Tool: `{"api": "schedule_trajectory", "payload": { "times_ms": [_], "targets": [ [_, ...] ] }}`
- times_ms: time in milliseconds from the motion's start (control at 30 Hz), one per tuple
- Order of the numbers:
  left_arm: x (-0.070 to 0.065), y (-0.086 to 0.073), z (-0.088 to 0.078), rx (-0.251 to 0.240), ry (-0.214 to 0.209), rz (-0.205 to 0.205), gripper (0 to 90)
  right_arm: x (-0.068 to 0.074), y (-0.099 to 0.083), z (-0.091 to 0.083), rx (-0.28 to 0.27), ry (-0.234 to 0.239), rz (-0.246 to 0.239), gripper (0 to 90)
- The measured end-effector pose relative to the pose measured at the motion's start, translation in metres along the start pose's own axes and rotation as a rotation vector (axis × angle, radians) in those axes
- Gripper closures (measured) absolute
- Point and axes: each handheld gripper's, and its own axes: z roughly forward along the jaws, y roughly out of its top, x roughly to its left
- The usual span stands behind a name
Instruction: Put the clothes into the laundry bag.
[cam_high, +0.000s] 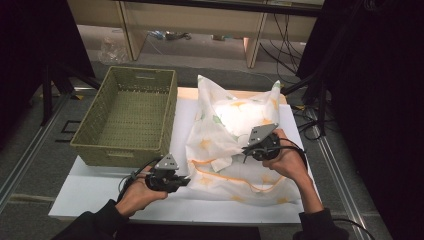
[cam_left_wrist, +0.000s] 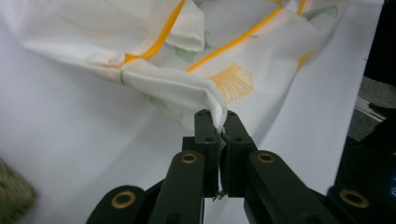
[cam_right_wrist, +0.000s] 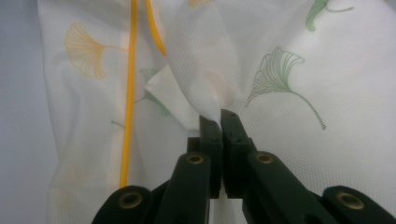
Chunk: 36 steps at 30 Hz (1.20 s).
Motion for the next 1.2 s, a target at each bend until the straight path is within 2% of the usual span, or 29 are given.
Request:
{"api": "schedule_trajectory", "payload": {
  "times_ms": [33,133,167,200,233,267,300,367,433,500,600,633,667,733,767,833,867,900,933,1000,1033,1067,1100,1133,1200],
  "targets": [
    [0.001,-0.004,-0.001,-0.003,-0.011,-0.022,86.4,0.000,-0.002,0.003,0.003,0.010,0.008,90.0],
    [0.003,-0.010,-0.005,0.012,0.011,-0.032,85.4,-0.002,-0.009,0.015,0.024,0.035,0.015,90.0],
    [0.004,-0.010,-0.004,0.006,-0.005,-0.040,83.6,-0.002,-0.011,0.017,0.031,0.041,0.020,90.0],
    [0.005,-0.010,-0.003,0.019,-0.020,-0.041,79.1,-0.003,-0.011,0.020,0.030,0.051,0.005,90.0],
    [0.005,-0.010,-0.001,0.021,-0.034,-0.065,73.6,-0.003,-0.012,0.022,0.034,0.051,0.005,90.0],
    [0.004,-0.011,0.002,0.028,-0.035,-0.082,71.7,-0.003,-0.012,0.024,0.037,0.056,0.002,90.0],
    [0.003,-0.012,0.005,0.053,-0.044,-0.078,69.3,-0.003,-0.012,0.025,0.042,0.056,-0.001,90.0],
    [0.004,-0.013,0.008,0.072,-0.041,-0.076,65.3,-0.003,-0.012,0.028,0.045,0.056,-0.002,90.0],
    [0.005,-0.013,0.010,0.060,-0.052,-0.107,67.7,-0.003,-0.013,0.031,0.051,0.058,0.001,90.0],
    [0.007,-0.013,0.009,0.044,-0.062,-0.113,72.2,-0.004,-0.014,0.034,0.056,0.054,0.008,90.0],
    [0.008,-0.013,0.008,0.037,-0.053,-0.095,84.2,-0.006,-0.017,0.041,0.064,0.053,0.015,90.0],
    [0.008,-0.013,0.008,0.037,-0.053,-0.083,85.9,-0.007,-0.018,0.042,0.074,0.047,0.034,90.0],
    [0.007,-0.013,0.008,0.034,-0.053,-0.086,87.1,-0.008,-0.019,0.045,0.078,0.042,0.037,90.0],
    [0.005,-0.012,0.008,0.035,-0.034,-0.058,88.0,-0.014,-0.023,0.052,0.084,0.021,0.028,90.0],
    [0.005,-0.012,0.008,0.039,-0.035,-0.052,88.3,-0.015,-0.025,0.055,0.108,0.017,0.051,90.0],
    [0.004,-0.012,0.009,0.041,-0.041,-0.040,88.6,-0.021,-0.027,0.063,0.120,0.004,0.051,90.0],
    [0.003,-0.011,0.008,0.040,-0.030,-0.031,88.5,-0.024,-0.027,0.066,0.116,-0.007,0.039,90.0],
    [0.004,-0.011,0.008,0.035,-0.039,-0.028,88.5,-0.025,-0.027,0.068,0.119,-0.028,0.053,90.0],
    [0.003,-0.011,0.008,0.032,-0.032,-0.050,88.5,-0.026,-0.028,0.070,0.124,-0.042,0.057,90.0],
    [0.005,-0.011,0.007,0.025,-0.029,-0.040,88.5,-0.033,-0.031,0.078,0.130,-0.075,0.046,90.0],
    [0.005,-0.011,0.007,0.021,-0.031,-0.047,88.5,-0.035,-0.032,0.080,0.142,-0.082,0.077,90.0],
    [0.004,-0.011,0.007,0.016,-0.024,-0.049,88.6,-0.038,-0.033,0.082,0.138,-0.089,0.057,90.0],
    [0.004,-0.010,0.007,0.013,-0.028,-0.035,88.7,-0.040,-0.033,0.083,0.132,-0.115,0.067,90.0],
    [0.003,-0.010,0.007,0.013,-0.030,-0.037,88.7,-0.042,-0.033,0.084,0.134,-0.133,0.087,90.0],
    [0.003,-0.010,0.007,0.018,-0.020,-0.018,88.9,-0.051,-0.034,0.088,0.143,-0.173,0.089,90.0]
  ]
}}
